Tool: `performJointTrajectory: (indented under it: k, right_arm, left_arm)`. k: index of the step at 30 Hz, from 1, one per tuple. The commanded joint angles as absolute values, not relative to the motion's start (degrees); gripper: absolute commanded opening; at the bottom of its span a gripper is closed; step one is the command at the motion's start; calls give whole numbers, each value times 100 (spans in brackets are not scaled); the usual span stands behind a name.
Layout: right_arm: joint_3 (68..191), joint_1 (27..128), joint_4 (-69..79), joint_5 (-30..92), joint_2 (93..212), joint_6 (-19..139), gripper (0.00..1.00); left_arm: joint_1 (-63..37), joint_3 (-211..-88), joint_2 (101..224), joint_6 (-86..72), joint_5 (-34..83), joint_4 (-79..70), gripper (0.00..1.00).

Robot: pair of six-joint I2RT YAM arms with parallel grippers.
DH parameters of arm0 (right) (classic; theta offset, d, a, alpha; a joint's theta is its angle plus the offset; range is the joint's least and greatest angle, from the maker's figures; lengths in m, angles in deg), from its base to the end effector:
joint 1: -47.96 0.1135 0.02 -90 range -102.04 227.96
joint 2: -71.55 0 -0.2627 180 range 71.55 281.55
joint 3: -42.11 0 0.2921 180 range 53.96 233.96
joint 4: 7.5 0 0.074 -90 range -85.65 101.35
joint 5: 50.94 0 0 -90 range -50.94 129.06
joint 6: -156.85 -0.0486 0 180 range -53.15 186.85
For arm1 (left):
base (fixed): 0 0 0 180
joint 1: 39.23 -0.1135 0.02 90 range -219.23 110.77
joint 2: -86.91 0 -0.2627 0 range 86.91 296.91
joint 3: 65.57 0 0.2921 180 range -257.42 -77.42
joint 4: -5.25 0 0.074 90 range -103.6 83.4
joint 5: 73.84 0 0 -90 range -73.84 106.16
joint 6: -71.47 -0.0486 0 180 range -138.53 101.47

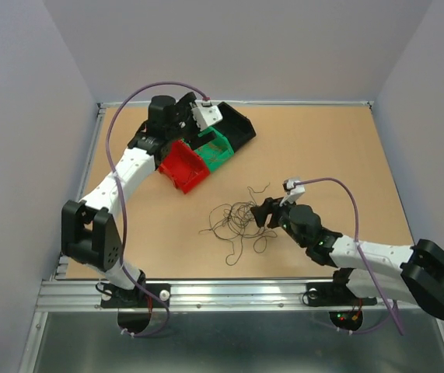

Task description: Untangle the cables

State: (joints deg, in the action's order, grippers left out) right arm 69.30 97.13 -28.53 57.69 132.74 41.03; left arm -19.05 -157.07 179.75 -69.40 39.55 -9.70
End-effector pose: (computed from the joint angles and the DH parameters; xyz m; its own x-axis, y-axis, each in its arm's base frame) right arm 0.1769 0.1809 0.1534 -0.3557 0.2196 -0.9084 -0.3983 0.8437 0.3599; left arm 0.4053 -0.1695 0.3358 0.3569 0.6274 -0.6921 0.6298 0.3856 0.6743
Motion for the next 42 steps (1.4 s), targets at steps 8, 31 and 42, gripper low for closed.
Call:
performJointTrajectory:
  k: [8, 31, 42]
  right_arm:
    - [8559, 9709, -2132, 6172, 15152, 4444, 61]
    - [8631, 9692, -2201, 5664, 14274, 5006, 1]
    - [8919, 9700, -1930, 4735, 13467, 4910, 1]
  left_arm:
    - [-1866, -12991, 15513, -3929, 4050, 2631, 99]
    - [-1893, -11143, 15037, -3074, 4244, 4701, 99]
    - [-1893, -10967, 14922, -2978, 4253, 4982, 99]
